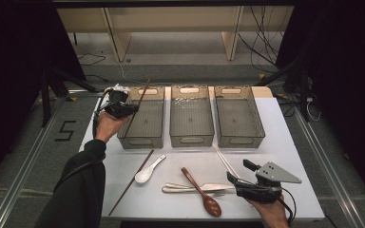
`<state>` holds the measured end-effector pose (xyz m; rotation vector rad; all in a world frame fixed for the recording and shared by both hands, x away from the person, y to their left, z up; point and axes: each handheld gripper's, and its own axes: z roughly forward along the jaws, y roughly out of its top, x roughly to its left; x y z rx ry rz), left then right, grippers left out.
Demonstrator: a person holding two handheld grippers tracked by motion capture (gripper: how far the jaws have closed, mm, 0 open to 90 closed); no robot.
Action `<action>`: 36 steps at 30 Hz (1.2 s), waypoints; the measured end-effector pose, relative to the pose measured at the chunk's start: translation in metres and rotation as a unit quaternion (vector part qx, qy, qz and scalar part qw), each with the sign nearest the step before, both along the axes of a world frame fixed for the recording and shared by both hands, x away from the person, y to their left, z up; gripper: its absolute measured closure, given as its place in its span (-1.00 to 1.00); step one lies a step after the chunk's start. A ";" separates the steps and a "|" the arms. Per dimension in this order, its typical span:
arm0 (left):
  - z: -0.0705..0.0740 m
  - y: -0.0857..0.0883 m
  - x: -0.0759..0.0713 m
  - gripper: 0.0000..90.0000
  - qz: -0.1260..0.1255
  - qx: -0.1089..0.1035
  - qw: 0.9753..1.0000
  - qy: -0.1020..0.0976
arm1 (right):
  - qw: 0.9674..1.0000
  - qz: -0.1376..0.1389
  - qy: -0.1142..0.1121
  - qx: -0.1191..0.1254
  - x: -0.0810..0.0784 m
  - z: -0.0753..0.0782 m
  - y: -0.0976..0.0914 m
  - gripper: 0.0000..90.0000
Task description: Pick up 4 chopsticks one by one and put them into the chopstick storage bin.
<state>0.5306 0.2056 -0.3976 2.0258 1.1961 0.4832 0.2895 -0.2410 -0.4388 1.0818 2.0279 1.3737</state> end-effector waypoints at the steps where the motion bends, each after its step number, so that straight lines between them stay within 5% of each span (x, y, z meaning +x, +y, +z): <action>1: -0.002 0.000 0.000 0.85 0.001 0.000 1.000 0.002 | 1.000 0.000 0.000 0.000 0.000 0.000 0.000 -0.40; 9: -0.007 0.000 0.001 0.81 0.004 0.003 1.000 0.018 | 1.000 0.001 0.002 0.000 0.000 0.000 0.000 -0.40; 16: 0.005 0.006 -0.006 0.28 0.024 -0.015 0.999 0.027 | 1.000 0.001 0.001 0.000 0.000 0.000 0.000 -0.40; 24: 0.021 0.007 -0.033 -0.31 0.025 -0.028 0.999 0.035 | 1.000 0.000 0.001 0.000 0.000 -0.001 0.001 -0.40; 27: 0.025 0.008 -0.044 -0.40 0.020 -0.039 0.998 0.036 | 1.000 0.000 0.002 0.000 0.000 0.000 0.001 -0.40; 36: 0.026 0.007 -0.077 -0.53 0.007 -0.022 0.999 0.048 | 1.000 0.000 0.001 -0.001 0.000 0.000 0.001 -0.40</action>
